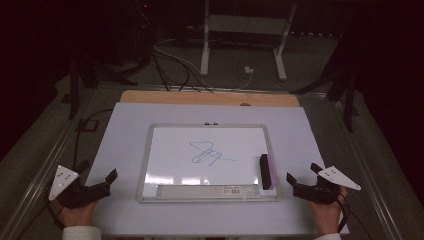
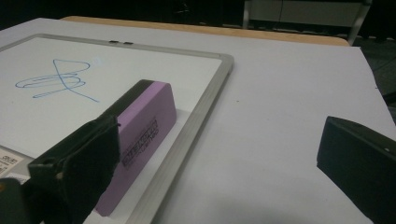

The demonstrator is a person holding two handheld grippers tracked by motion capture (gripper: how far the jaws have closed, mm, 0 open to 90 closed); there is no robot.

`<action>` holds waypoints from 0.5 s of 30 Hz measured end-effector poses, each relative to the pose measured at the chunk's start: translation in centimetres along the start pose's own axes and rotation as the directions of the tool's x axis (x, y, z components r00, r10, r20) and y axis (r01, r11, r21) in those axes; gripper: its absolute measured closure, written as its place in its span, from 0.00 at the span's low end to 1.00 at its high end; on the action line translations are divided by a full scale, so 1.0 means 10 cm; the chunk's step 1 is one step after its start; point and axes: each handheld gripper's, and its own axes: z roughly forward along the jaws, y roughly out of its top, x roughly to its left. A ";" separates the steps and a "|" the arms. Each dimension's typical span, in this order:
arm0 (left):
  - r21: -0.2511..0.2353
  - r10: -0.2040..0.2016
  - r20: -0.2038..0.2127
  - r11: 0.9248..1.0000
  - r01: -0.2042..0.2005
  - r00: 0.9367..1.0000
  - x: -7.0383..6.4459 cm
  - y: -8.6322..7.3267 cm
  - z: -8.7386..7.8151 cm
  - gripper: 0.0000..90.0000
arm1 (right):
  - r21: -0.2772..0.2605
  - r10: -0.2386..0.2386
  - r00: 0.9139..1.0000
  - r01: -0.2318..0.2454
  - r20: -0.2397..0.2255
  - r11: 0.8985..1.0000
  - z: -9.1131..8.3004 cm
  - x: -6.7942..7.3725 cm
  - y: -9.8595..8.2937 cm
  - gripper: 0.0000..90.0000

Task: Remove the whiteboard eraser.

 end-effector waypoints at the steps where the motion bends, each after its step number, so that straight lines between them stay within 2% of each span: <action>1: -0.001 0.001 0.000 1.000 -0.001 1.000 0.00 0.00 0.00 0.01 | -0.004 -0.002 1.000 0.002 -0.004 1.000 0.00 0.00 0.00 0.00; 6: -0.003 0.004 0.008 1.000 -0.004 1.000 -0.02 0.02 -0.01 0.01 | -0.019 -0.006 1.000 0.006 0.002 1.000 -0.02 0.00 0.00 0.00; 9: 0.011 0.014 0.013 1.000 -0.014 1.000 -0.04 0.03 0.00 0.01 | -0.025 0.000 1.000 0.000 0.001 1.000 -0.03 -0.01 0.00 0.00; 12: 0.003 0.022 0.000 1.000 -0.022 1.000 -0.06 0.03 -0.01 0.01 | -0.032 -0.001 1.000 0.001 0.001 0.999 -0.03 -0.02 0.01 0.00; 15: -0.006 0.013 -0.006 1.000 -0.013 1.000 -0.07 0.03 -0.03 0.01 | -0.030 0.012 1.000 -0.012 -0.001 0.999 -0.02 -0.02 0.02 0.00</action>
